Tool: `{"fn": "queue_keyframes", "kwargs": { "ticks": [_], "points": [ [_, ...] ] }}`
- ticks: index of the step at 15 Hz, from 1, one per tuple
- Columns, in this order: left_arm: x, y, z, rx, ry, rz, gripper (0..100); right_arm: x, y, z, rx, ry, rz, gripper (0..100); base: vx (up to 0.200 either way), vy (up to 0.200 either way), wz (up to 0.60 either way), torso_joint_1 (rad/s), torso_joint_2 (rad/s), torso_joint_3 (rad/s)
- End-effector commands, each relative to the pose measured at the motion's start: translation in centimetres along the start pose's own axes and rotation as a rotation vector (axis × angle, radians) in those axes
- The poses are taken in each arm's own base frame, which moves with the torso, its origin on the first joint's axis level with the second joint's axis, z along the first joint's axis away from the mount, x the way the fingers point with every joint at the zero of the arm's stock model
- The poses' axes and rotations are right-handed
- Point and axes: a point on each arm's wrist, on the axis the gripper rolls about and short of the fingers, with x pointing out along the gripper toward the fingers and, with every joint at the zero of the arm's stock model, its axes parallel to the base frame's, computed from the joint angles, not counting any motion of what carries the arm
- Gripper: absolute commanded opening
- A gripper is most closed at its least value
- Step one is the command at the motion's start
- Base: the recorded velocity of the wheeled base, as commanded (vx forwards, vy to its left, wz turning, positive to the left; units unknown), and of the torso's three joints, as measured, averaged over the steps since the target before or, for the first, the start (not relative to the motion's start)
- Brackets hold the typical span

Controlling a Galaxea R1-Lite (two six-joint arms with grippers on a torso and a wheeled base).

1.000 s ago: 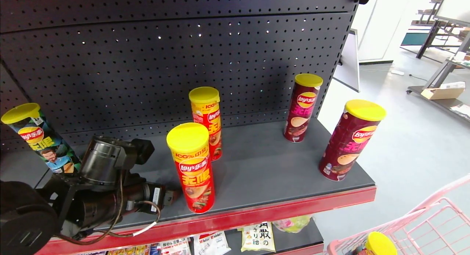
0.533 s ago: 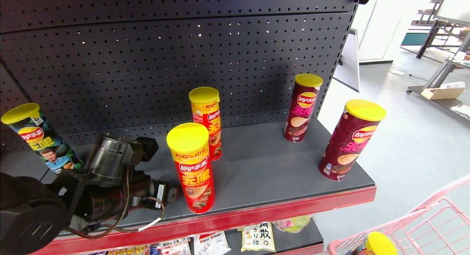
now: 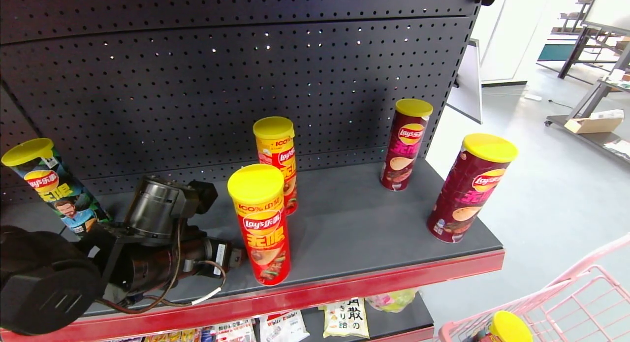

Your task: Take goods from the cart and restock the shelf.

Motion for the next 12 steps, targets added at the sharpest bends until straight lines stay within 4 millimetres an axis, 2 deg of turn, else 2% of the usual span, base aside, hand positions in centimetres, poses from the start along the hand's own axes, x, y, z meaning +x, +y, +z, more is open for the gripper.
{"fn": "queue_keyframes", "kwargs": {
  "ticks": [1, 12],
  "points": [
    [0.11, -0.04, 0.0, 0.0, 0.003, -0.001, 100, 0.0, -0.01, 0.05, -0.001, 0.001, 0.0, 100, 0.0, 0.0, 0.0, 0.0, 0.0, 0.0],
    [0.47, -0.5, 0.22, 0.009, -0.011, -0.008, 100, -0.02, 0.0, 0.04, -0.001, -0.001, 0.0, 100, 0.0, 0.0, 0.0, 0.0, 0.0, 0.0]
  ]
}}
